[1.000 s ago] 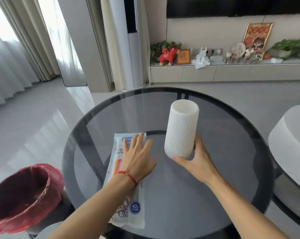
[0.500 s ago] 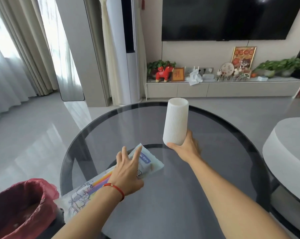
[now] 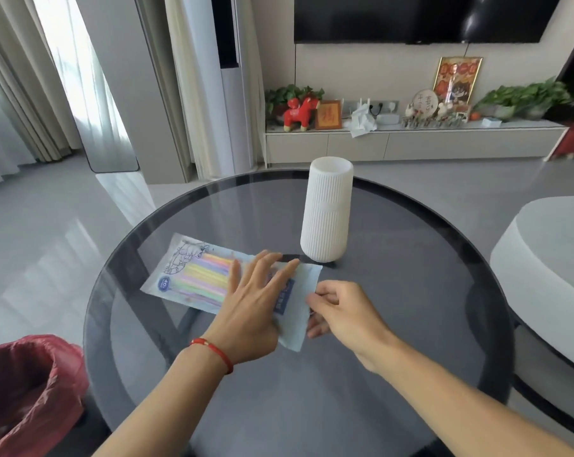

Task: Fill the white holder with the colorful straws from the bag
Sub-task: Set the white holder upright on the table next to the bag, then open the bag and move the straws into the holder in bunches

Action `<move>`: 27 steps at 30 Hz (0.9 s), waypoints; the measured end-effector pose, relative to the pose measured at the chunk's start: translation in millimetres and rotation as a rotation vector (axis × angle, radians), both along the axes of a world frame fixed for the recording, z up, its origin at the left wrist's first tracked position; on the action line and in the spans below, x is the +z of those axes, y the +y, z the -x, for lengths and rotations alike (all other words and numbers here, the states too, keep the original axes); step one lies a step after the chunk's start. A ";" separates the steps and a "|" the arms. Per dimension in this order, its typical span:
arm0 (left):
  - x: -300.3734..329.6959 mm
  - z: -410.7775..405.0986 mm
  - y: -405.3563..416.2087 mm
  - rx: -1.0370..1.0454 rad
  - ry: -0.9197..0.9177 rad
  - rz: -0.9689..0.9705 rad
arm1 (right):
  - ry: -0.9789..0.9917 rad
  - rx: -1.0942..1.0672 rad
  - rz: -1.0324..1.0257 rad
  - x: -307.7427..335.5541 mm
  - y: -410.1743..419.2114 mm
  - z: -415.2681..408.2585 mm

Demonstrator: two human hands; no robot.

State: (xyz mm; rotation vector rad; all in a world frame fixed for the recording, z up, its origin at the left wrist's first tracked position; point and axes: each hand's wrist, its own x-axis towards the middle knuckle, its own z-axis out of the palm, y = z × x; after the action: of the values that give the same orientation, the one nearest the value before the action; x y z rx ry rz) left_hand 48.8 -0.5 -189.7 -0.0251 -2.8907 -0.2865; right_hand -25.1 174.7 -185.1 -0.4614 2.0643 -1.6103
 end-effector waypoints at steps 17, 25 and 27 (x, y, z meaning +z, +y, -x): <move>11.4 -18.2 11.4 0.205 0.314 -0.347 | -0.519 0.202 0.484 -6.9 -19.8 7.2; 14.9 -17.2 15.1 0.224 0.244 -0.466 | -0.277 0.183 0.292 -3.7 -19.2 10.1; 16.0 -16.4 16.3 0.246 0.161 -0.533 | -0.190 0.176 0.219 -6.0 -20.2 8.4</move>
State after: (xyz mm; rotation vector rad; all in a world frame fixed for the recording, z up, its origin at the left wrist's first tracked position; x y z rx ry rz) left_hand 65.2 15.8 -173.6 0.3752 -2.5337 -0.9422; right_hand -33.5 154.5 -191.1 -0.5266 1.6700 -1.7093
